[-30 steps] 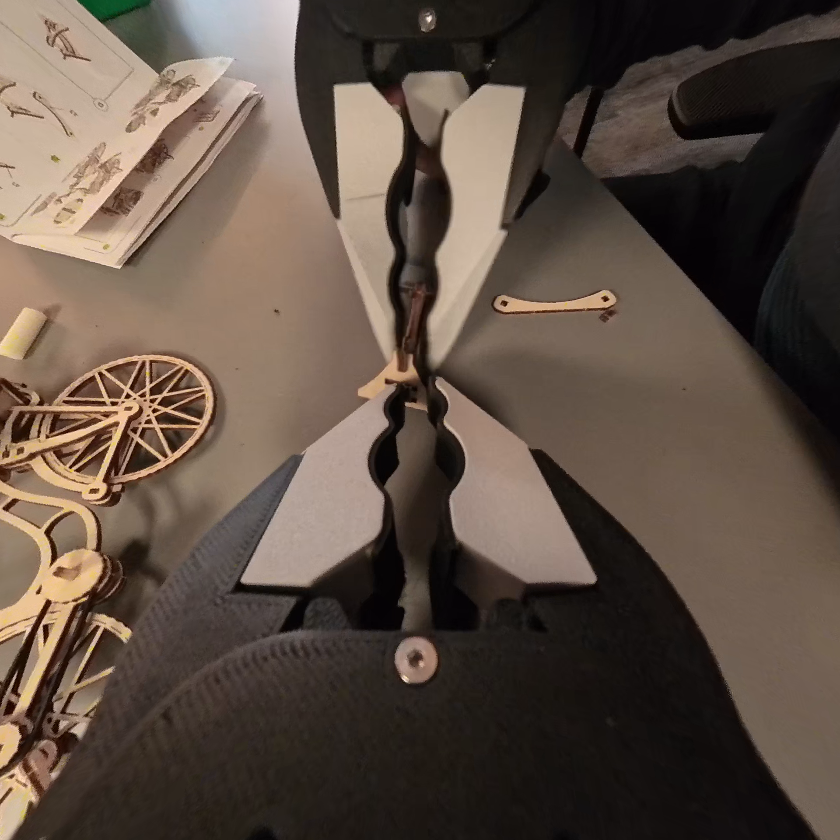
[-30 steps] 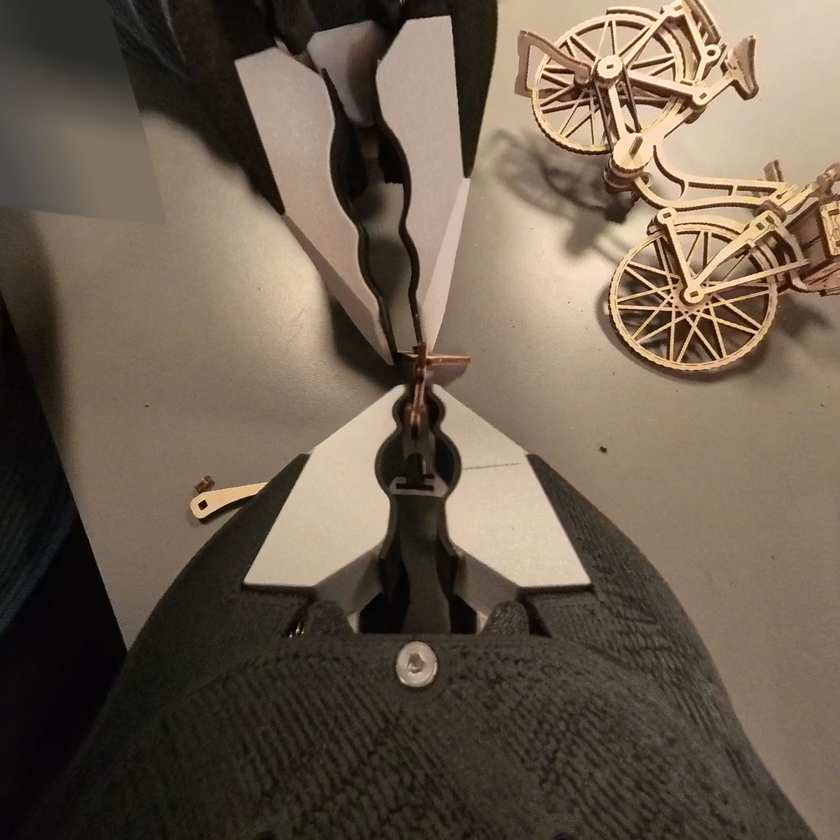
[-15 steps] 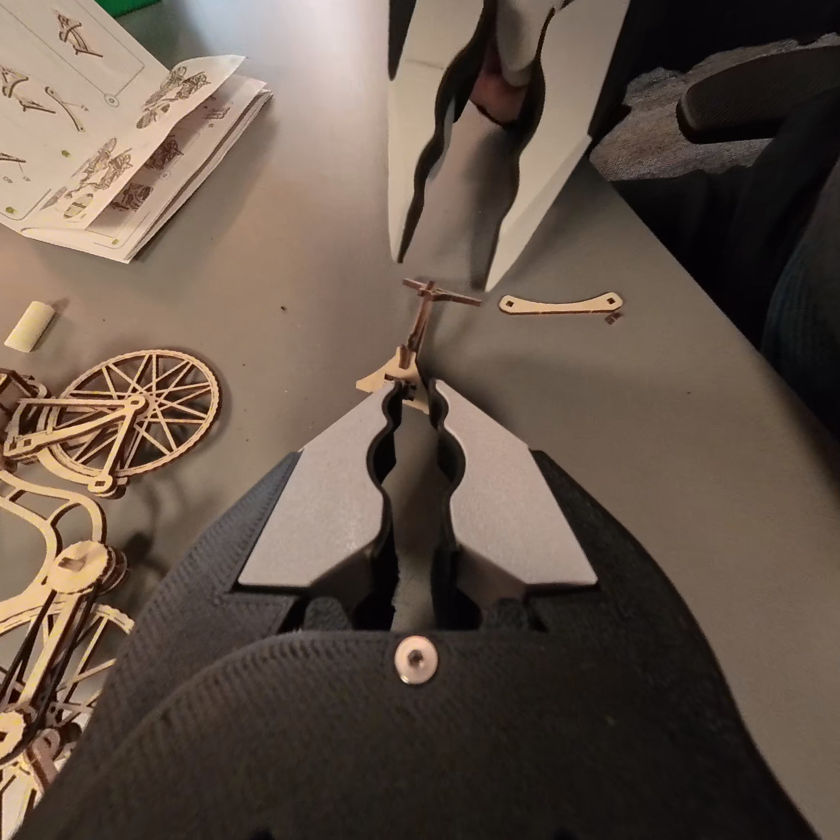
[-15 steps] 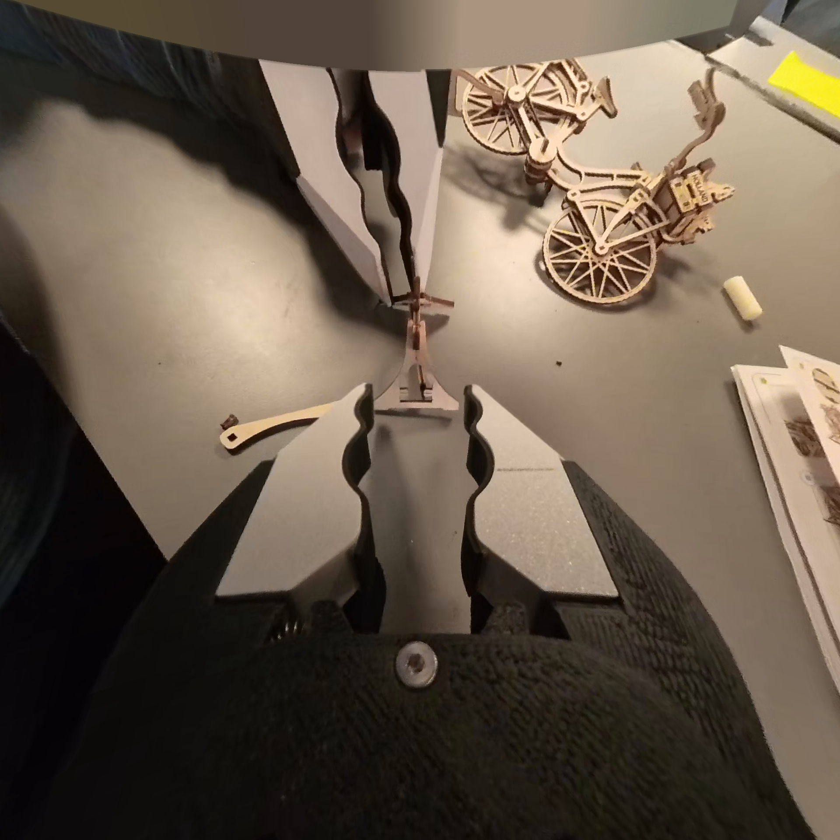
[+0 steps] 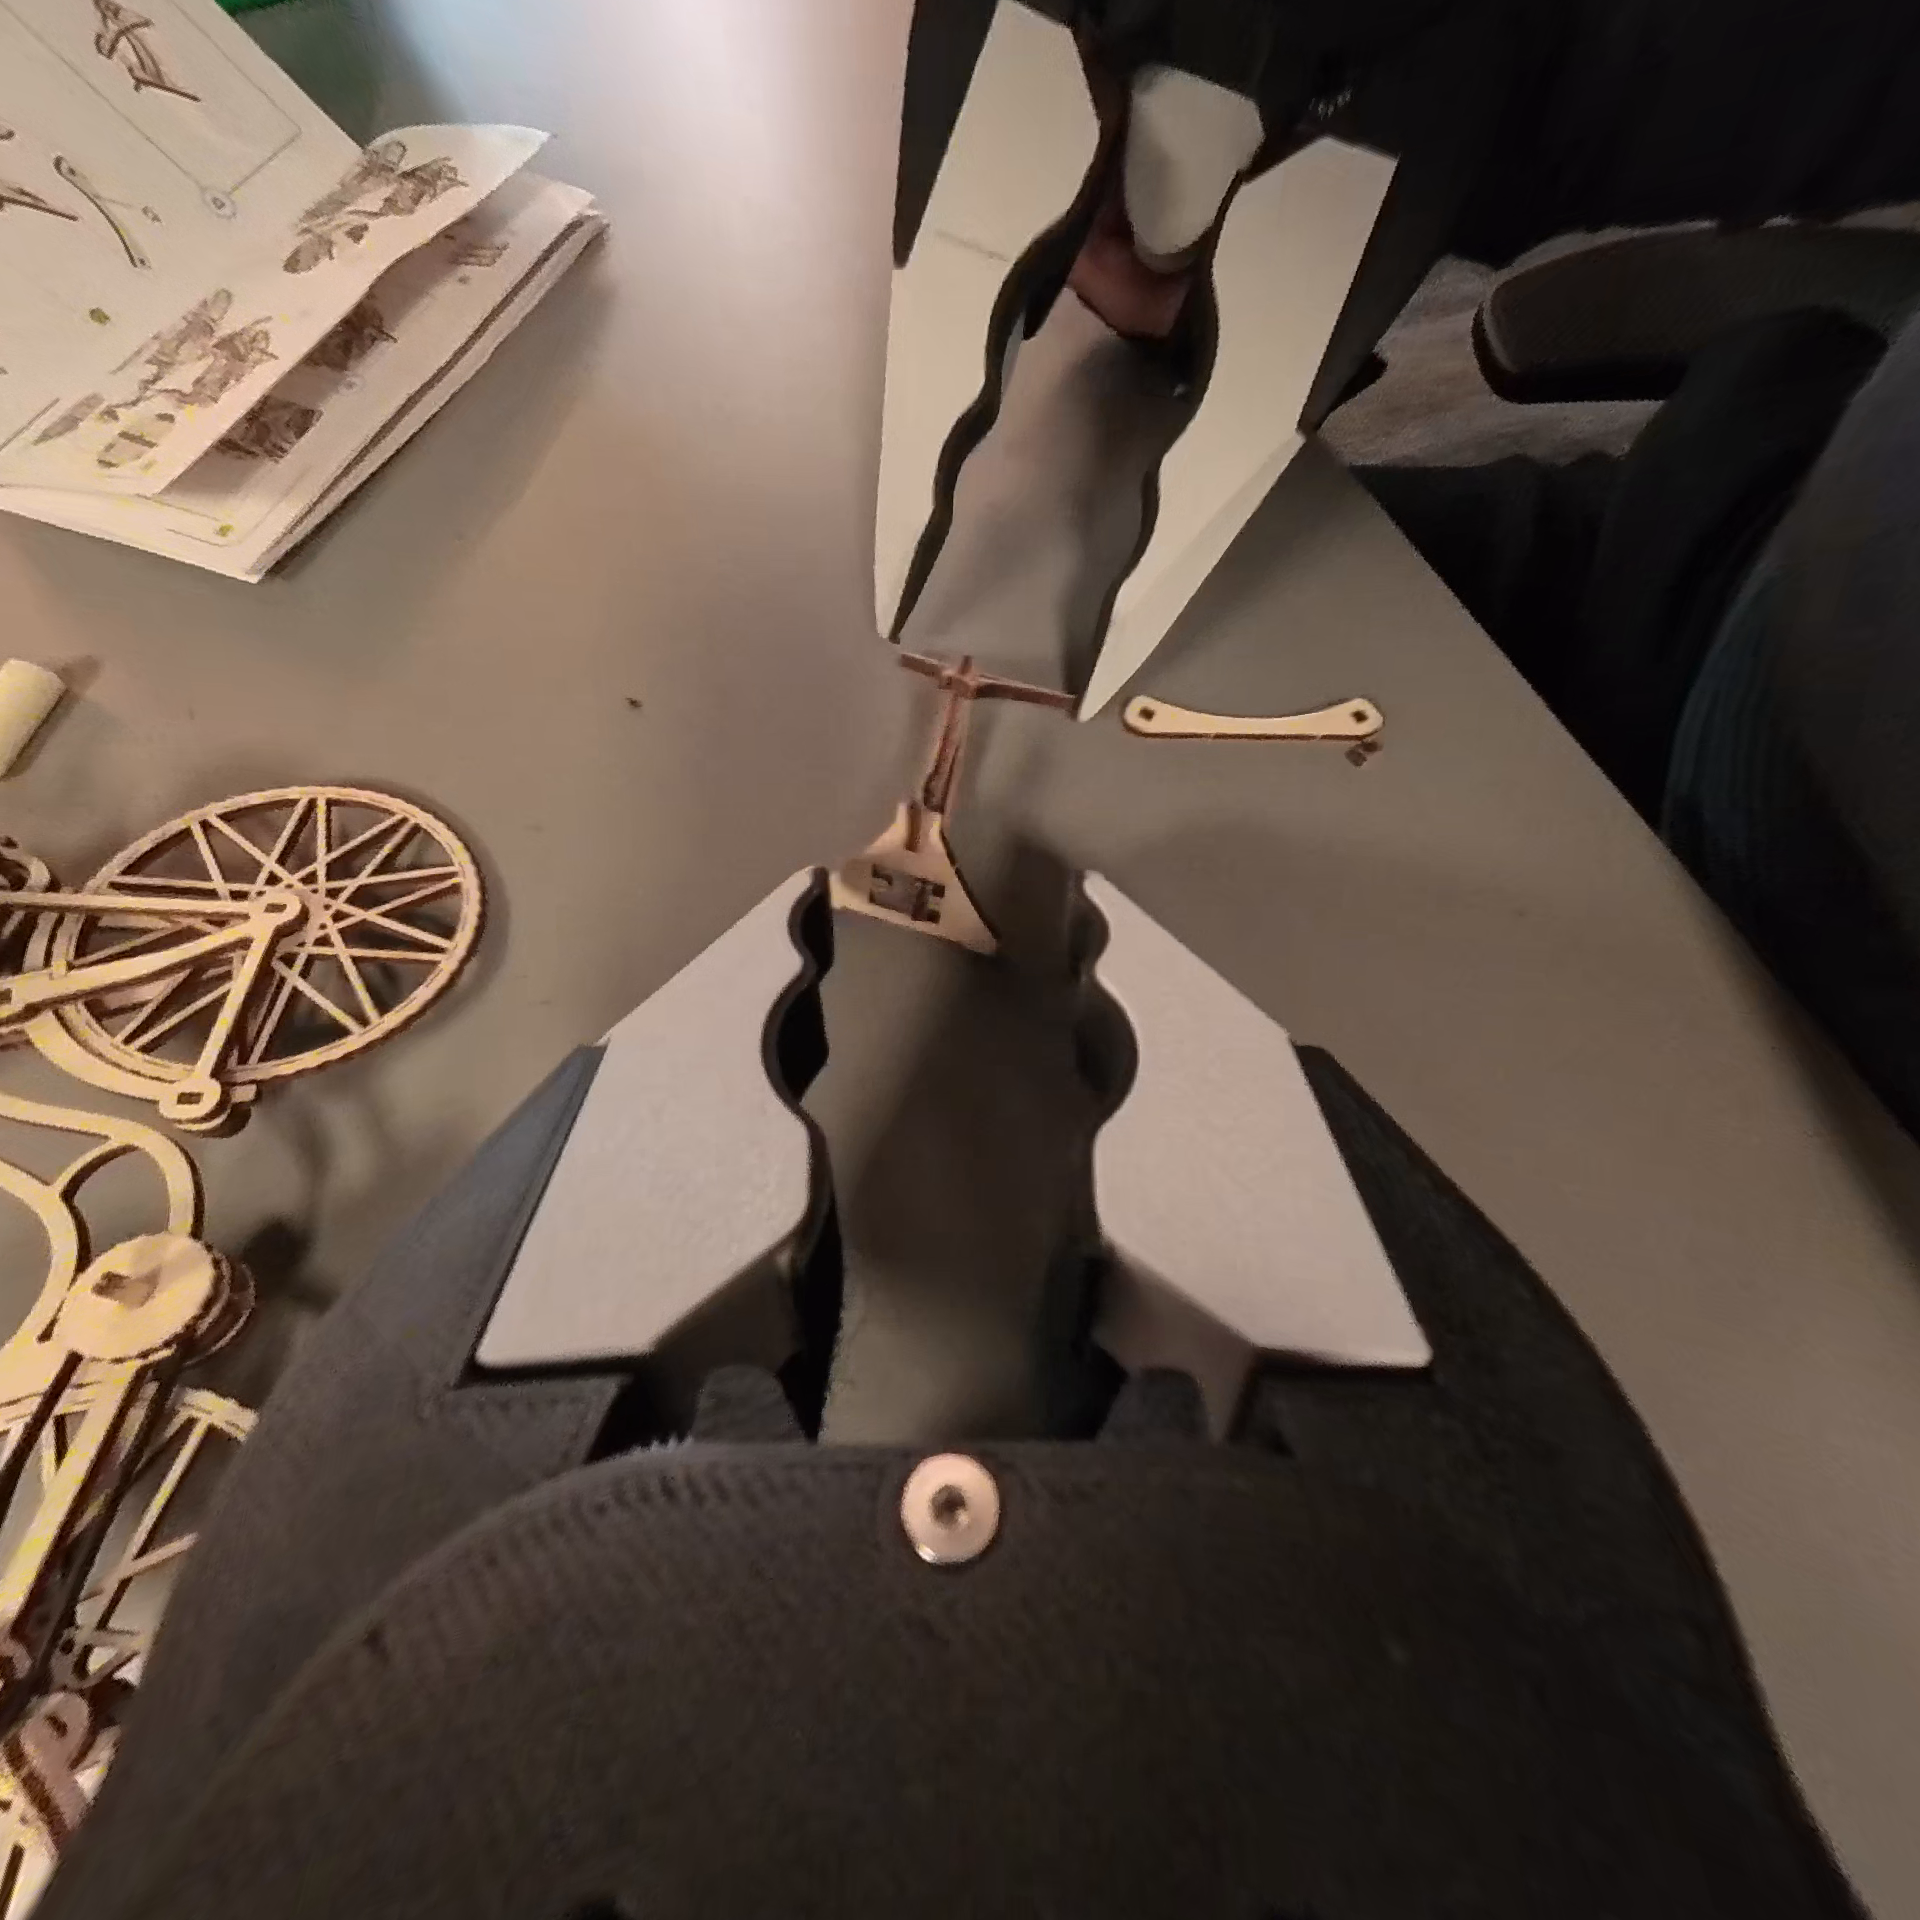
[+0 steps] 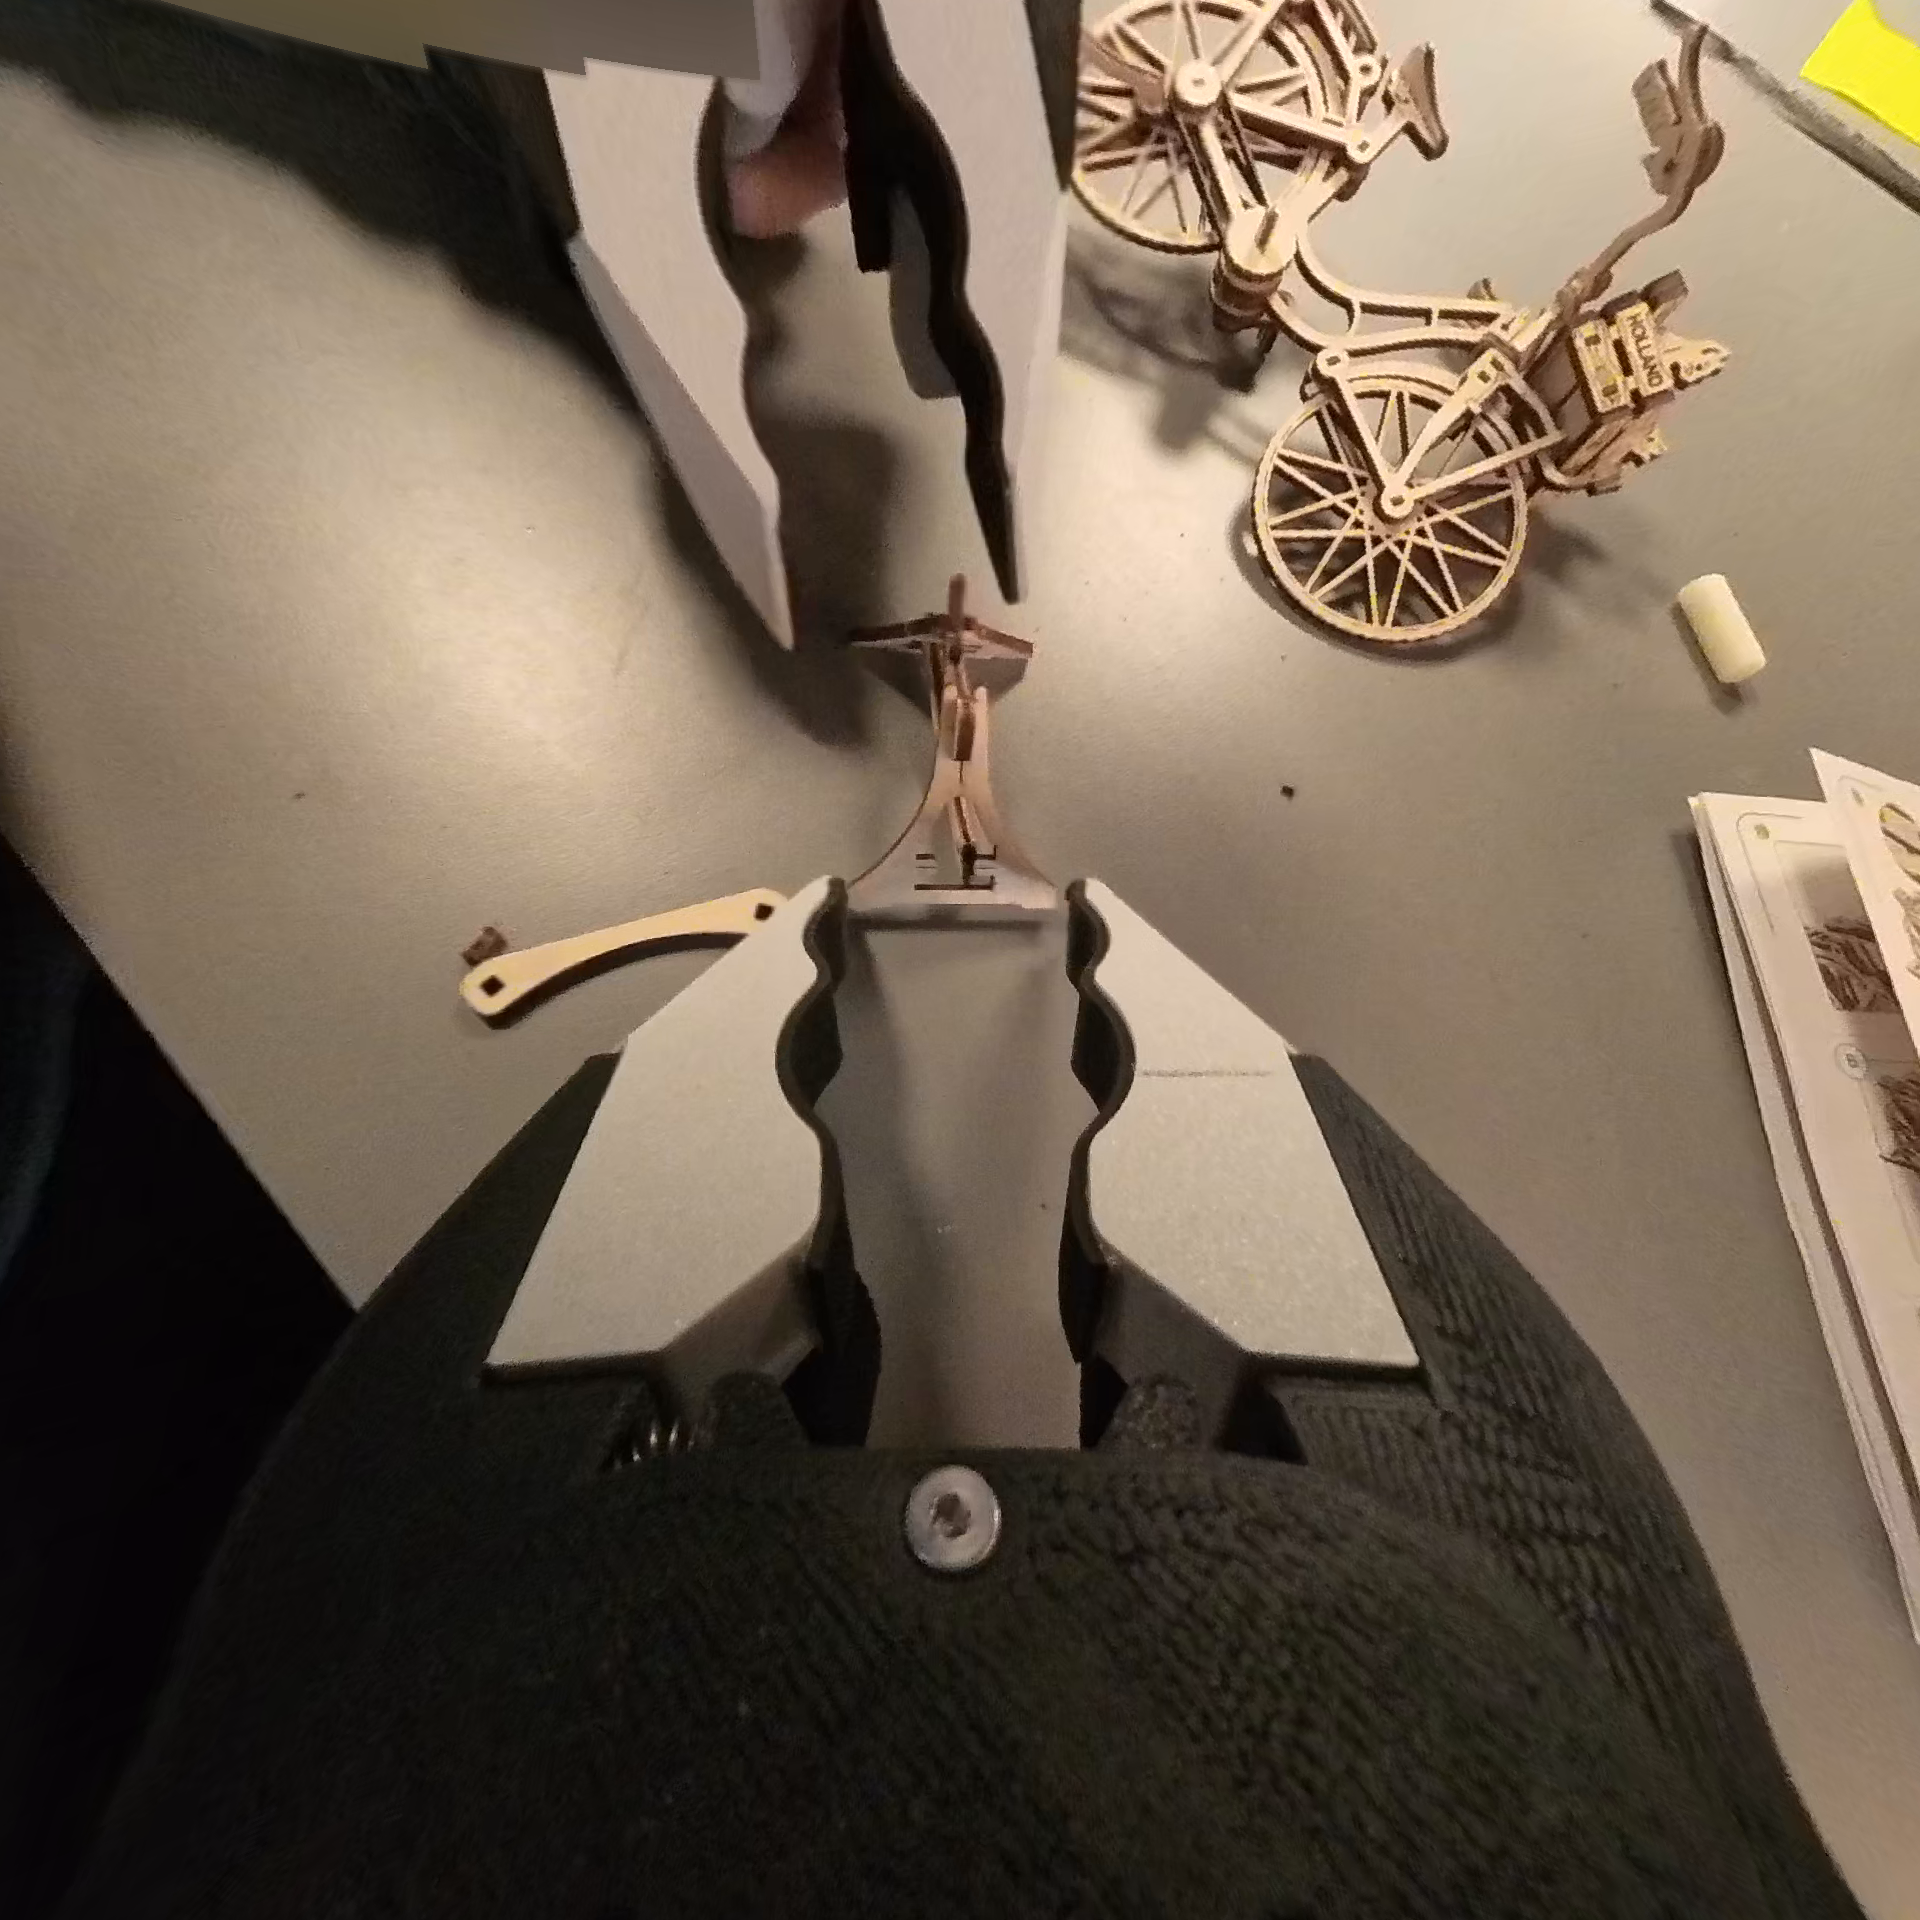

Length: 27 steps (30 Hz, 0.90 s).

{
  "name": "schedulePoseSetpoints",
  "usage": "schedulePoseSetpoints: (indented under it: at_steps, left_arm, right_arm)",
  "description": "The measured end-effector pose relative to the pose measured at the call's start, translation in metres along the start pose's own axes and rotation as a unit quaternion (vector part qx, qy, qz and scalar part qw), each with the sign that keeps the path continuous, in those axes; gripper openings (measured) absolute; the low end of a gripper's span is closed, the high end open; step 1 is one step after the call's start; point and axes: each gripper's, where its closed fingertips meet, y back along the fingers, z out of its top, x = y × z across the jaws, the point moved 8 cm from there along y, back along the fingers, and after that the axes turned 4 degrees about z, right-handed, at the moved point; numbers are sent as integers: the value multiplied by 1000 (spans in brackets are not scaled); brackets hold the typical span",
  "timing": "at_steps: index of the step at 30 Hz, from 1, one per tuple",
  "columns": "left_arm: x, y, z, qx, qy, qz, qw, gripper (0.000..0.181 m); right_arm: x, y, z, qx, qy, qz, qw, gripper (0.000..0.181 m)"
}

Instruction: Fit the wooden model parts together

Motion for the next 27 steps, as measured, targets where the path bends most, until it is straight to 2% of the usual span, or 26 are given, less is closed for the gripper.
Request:
schedulePoseSetpoints:
  at_steps: [4, 7, 10, 14, 16, 19, 21, 24, 27]
  left_arm:
    - [1, -2, -1, 7, 8, 0, 1000, 48]
    - [1, -3, -1, 15, 1, 6, 1000, 48]
    - [1, -3, -1, 13, -2, 16, 1000, 51]
    - [2, -1, 0, 2, 8, 12, 1000, 56]
    - [2, 3, 2, -21, 5, 13, 1000, 57]
    - [6, 11, 4, -63, 17, 25, 998, 60]
    - [13, 18, 7, -101, 35, 64, 992, 66]
    - [22, 34, 11, -188, 40, 166, 967, 68]
    - [27, 49, 9, -228, 40, 261, 937, 70]
  right_arm:
    - [-9, -2, 0, 4, -17, -24, 1000, 40]
    - [-8, -1, 1, -6, -14, -13, 1000, 41]
    - [-1, 8, 3, -50, -3, 32, 998, 43]
    - [14, 17, 2, -59, -104, 137, 983, 44]
    - [21, 20, 4, -45, -121, 111, 985, 49]
    - [31, 31, 4, -34, -109, 62, 992, 42]
    - [28, 37, 1, -29, -116, 21, 993, 42]
    - [-3, 43, 1, -49, -118, -85, 988, 33]
    - [-46, 31, 14, -76, -109, -121, 984, 33]
